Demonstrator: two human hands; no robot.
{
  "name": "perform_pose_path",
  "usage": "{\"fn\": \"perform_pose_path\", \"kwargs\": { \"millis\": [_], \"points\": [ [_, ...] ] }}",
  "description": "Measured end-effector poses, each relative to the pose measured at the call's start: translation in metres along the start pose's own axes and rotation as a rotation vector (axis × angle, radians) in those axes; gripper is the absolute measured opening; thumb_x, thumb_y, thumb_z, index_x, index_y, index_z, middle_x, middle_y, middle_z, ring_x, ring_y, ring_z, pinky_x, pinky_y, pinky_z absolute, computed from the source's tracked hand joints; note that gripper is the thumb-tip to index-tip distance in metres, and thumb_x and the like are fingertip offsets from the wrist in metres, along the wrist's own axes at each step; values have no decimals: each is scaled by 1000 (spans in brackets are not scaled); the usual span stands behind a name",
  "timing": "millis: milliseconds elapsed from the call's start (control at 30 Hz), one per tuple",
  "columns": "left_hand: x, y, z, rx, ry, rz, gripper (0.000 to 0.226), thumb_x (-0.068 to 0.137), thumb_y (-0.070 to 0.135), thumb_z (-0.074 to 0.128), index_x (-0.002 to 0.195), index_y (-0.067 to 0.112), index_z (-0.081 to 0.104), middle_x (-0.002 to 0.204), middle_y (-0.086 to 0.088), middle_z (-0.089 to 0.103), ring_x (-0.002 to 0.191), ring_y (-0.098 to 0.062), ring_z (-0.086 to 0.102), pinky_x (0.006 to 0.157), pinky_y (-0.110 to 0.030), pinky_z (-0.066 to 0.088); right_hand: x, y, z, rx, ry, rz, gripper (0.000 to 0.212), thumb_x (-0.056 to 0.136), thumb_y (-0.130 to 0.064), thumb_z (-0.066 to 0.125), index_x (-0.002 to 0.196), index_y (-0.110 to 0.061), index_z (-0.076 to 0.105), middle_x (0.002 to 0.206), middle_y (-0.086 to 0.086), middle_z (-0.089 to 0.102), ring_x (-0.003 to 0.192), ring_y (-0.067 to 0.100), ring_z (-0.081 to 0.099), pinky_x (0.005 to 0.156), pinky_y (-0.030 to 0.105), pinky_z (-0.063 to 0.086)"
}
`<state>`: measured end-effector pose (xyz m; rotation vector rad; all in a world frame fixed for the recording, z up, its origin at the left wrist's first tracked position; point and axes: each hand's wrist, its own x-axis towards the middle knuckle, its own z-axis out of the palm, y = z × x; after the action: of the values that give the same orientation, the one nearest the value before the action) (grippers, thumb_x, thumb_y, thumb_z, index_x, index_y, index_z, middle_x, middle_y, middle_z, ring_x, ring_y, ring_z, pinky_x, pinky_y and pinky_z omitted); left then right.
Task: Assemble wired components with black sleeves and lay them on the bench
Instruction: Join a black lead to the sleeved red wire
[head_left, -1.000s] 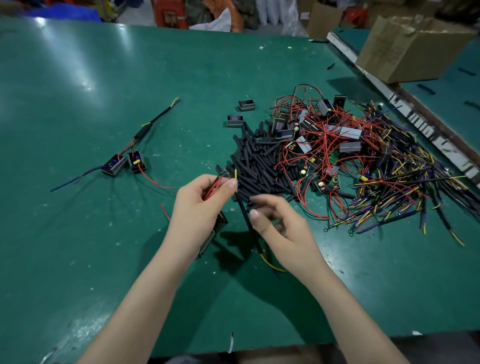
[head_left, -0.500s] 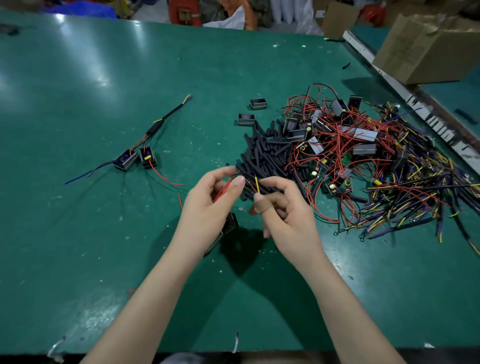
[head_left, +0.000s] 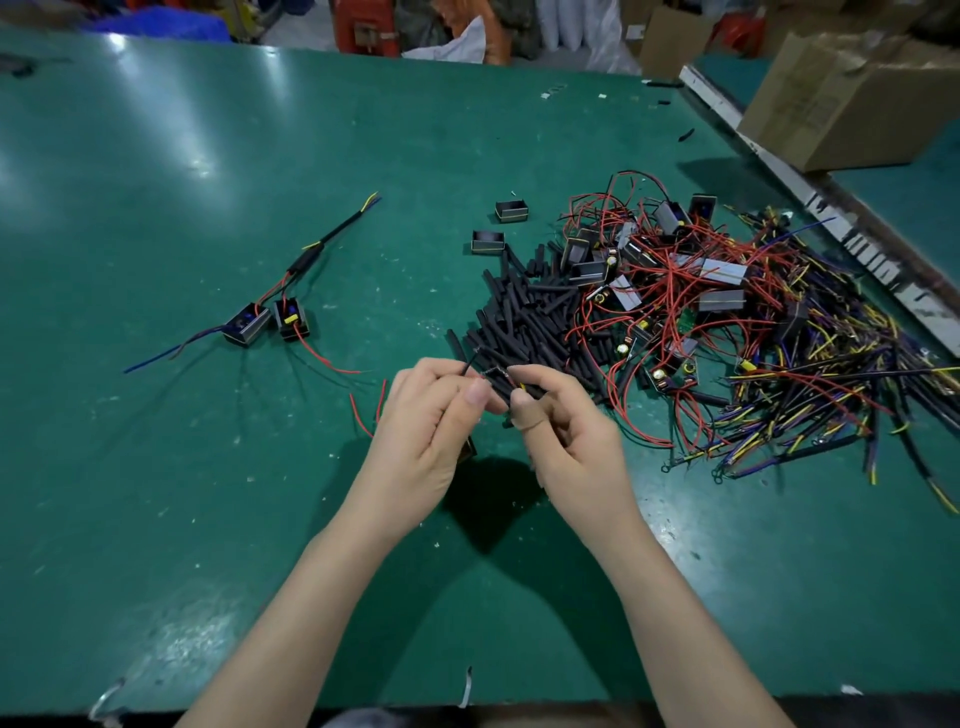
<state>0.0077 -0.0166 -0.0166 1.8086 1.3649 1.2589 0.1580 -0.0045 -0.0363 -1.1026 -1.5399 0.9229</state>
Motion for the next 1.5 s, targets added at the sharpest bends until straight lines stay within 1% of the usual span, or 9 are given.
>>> {"fn": "perform_pose_path", "kwargs": {
  "millis": [133,300,367,567,767,900,1067,1267,1500],
  "points": [
    [2,0,1,21,11,-76,21,94,37,40,89,48,57,96,19,53,104,-7,48,93,-20,34,-2,-2,0,41,1,1,16,90,-32,55,102,-40,62,67,-14,56,61,2,50,59,20,40],
    [3,-1,-2,4,-51,-99,9,86,47,59,88,43,66,98,14,54,106,-15,51,96,-24,37,-3,-4,0,44,-3,8,19,89,-33,57,100,-47,64,72,-15,60,69,8,56,64,35,46],
    [4,-1,-4,-62,-32,-148,12,78,48,60,85,43,69,98,10,58,105,-15,54,96,-27,40,-4,-4,0,70,-8,14,17,88,-35,58,99,-46,64,72,-16,60,68,7,55,60,34,44],
    [6,5,-5,-206,-25,-176,15,77,39,64,90,34,71,93,15,66,90,3,61,79,-5,40,-3,-3,0,121,-22,26,13,83,-47,57,94,-44,64,70,-17,58,66,5,52,57,27,42],
    [3,6,-1,-130,37,-111,16,84,18,69,89,33,71,84,12,64,81,1,60,74,-7,40,-2,-2,0,197,-72,108,7,91,-39,59,88,-39,65,57,-12,51,52,4,45,52,16,38],
    [0,7,2,-44,87,-85,16,84,18,70,92,32,72,81,9,63,78,-2,59,72,-10,41,-3,-6,2,197,-84,116,14,91,-41,54,85,-37,66,49,-13,42,46,4,36,46,17,31],
    [1,8,4,-32,113,-82,15,84,19,71,97,27,72,78,14,62,77,3,59,71,-7,39,-4,-6,1,183,-33,101,17,95,-23,54,82,-27,64,49,-11,44,45,5,38,46,17,33],
    [2,10,3,-131,91,-178,15,84,25,69,91,38,70,84,21,65,76,4,60,71,-10,43,-7,-8,0,162,-2,61,13,95,-21,55,87,-27,64,54,-13,50,50,4,44,50,17,36],
    [5,17,2,-432,12,-342,13,82,14,70,93,22,73,80,10,73,73,3,62,69,-10,48,-7,-6,1,102,8,-31,12,94,-26,52,93,-30,63,60,-11,55,57,1,50,57,15,40]
  ]
}}
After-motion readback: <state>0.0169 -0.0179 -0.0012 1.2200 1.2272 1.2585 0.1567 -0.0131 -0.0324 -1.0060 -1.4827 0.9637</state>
